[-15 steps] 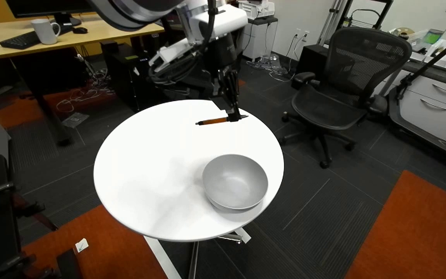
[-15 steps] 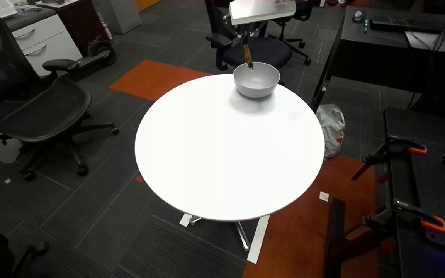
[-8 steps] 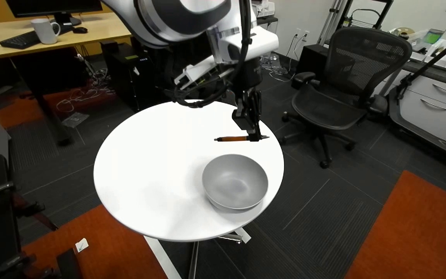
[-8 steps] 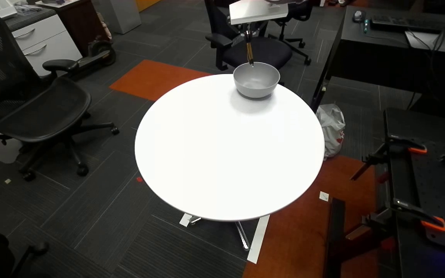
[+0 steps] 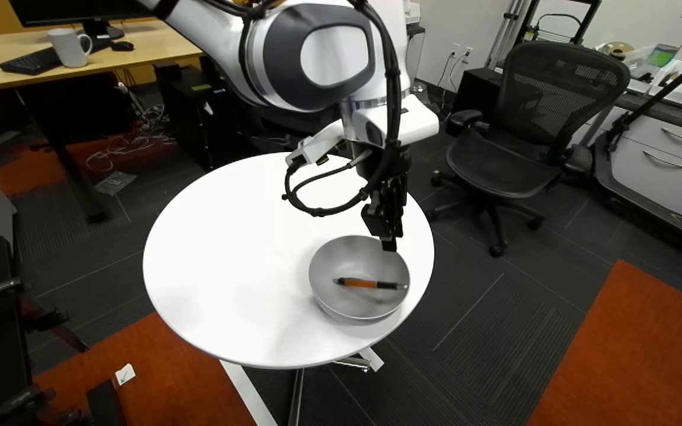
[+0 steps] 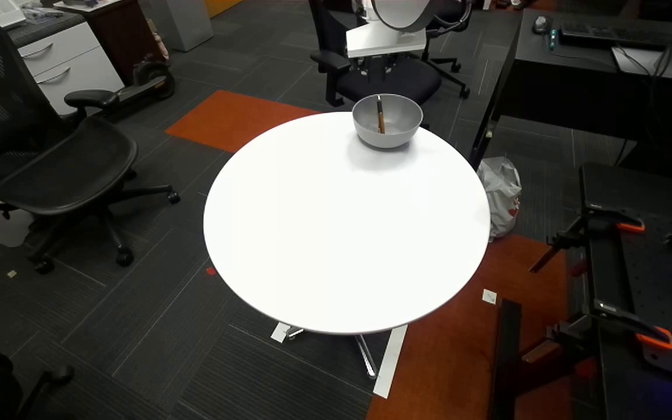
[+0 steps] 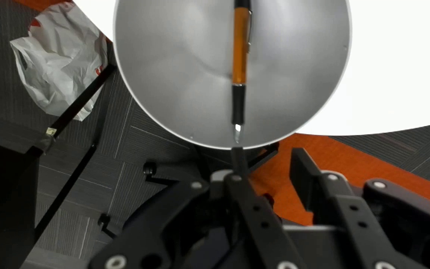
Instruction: Put the pen inside the bowl
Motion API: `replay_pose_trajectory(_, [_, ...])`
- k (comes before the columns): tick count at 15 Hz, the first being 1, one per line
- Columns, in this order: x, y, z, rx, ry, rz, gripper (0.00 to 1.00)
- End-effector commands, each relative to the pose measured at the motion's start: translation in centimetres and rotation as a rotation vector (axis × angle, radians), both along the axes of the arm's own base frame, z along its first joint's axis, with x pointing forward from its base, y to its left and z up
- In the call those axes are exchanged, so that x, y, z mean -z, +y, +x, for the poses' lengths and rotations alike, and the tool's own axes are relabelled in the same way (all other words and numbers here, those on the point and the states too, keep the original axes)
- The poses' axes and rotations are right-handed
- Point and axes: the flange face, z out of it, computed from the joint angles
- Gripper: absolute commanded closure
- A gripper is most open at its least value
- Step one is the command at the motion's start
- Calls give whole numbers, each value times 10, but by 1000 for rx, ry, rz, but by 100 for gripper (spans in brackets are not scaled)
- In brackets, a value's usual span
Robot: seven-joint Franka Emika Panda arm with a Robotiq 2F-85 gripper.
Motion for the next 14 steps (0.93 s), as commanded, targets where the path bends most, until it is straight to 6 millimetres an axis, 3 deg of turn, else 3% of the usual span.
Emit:
replay_pose_trajectory(1, [-2,3,7,-15,2,21,33])
replay_pose_trajectory(2, [-2,5,7,-16,4,29,24])
replay_pose_trajectory(3, [3,3,3,-3,0,7,43])
replay_pose_trajectory(5, [3,5,4,-4,-2,10,27])
replay_pose_trajectory(10, [3,5,4,-4,-2,10,24])
replay_pose_trajectory(11, [3,5,4,-4,-2,10,6])
replay_pose_trajectory(14, [11,9,3,19,1,20,0])
